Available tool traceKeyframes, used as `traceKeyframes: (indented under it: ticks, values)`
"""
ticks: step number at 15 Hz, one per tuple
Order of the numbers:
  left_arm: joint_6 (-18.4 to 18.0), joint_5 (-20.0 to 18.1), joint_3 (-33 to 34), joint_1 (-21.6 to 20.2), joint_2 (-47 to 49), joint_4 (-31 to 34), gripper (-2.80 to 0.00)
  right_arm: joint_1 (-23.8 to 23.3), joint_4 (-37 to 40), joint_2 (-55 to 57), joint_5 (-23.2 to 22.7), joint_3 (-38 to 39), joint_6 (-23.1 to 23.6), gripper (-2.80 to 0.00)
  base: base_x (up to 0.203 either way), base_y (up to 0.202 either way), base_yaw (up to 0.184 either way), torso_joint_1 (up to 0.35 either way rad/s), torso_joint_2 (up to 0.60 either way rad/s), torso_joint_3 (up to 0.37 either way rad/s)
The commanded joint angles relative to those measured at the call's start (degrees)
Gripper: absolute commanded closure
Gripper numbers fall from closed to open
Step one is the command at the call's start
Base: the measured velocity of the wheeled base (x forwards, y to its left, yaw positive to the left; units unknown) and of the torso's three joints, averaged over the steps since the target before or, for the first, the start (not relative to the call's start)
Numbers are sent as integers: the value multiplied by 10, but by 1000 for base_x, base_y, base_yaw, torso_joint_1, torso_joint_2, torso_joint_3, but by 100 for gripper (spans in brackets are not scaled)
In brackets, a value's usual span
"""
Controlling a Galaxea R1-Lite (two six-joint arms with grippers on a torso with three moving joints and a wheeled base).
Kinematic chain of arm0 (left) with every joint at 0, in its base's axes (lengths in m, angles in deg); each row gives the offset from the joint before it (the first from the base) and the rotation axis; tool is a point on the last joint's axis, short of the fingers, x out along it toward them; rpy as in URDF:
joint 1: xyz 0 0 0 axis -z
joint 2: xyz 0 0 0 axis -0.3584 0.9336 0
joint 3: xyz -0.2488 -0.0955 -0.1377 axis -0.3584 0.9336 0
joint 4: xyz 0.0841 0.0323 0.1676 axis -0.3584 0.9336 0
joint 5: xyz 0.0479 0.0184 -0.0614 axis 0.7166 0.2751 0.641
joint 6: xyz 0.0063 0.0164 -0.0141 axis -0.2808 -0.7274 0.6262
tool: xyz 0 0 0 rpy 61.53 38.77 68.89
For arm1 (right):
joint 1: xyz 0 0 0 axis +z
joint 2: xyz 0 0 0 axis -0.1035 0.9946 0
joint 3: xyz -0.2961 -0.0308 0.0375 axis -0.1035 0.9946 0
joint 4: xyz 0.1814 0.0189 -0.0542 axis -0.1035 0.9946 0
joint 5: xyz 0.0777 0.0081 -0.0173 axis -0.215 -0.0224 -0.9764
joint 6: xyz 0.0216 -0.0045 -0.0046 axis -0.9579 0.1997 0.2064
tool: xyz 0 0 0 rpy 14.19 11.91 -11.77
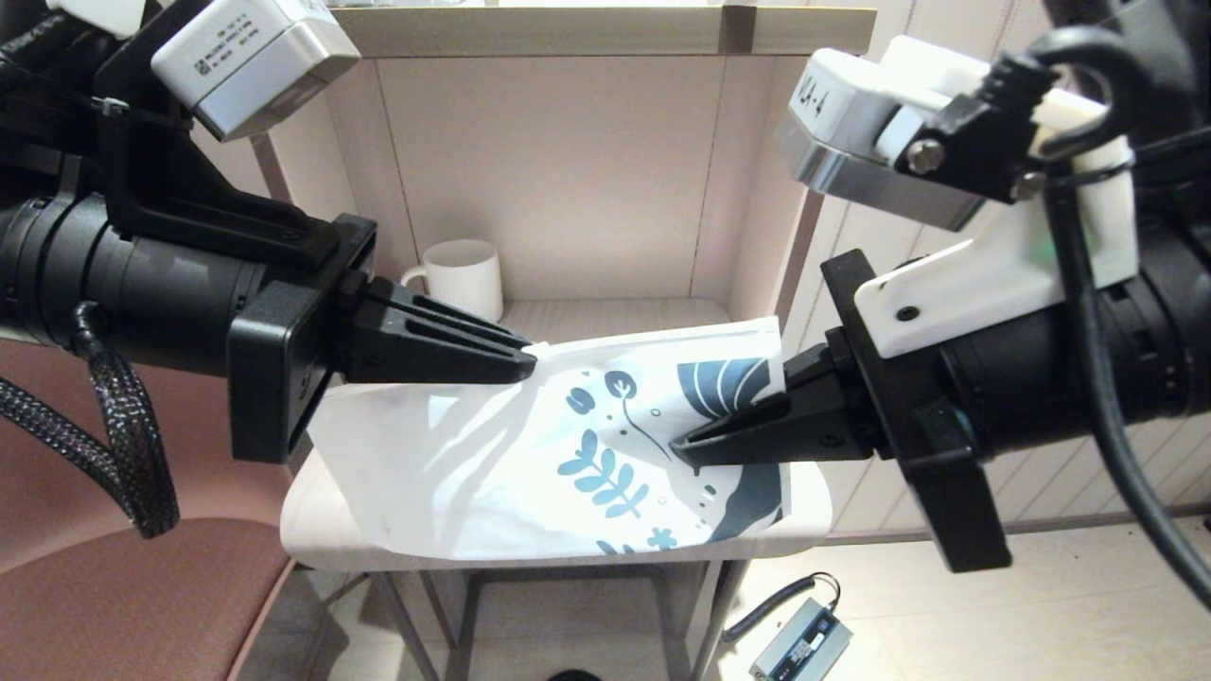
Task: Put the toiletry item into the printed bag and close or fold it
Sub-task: Open the storage bag
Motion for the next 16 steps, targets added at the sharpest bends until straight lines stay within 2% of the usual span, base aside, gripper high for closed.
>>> traceKeyframes:
  ticks: [1, 16]
  values:
    - [-1, -4, 5, 2, 2, 1, 0, 0, 2, 1, -1, -3, 1, 0, 0, 0, 0, 0, 0, 0]
    - [-1, -3, 25, 4, -14, -1, 0, -15, 2, -31, -1, 36, 2, 0, 0, 0, 0, 0, 0, 0]
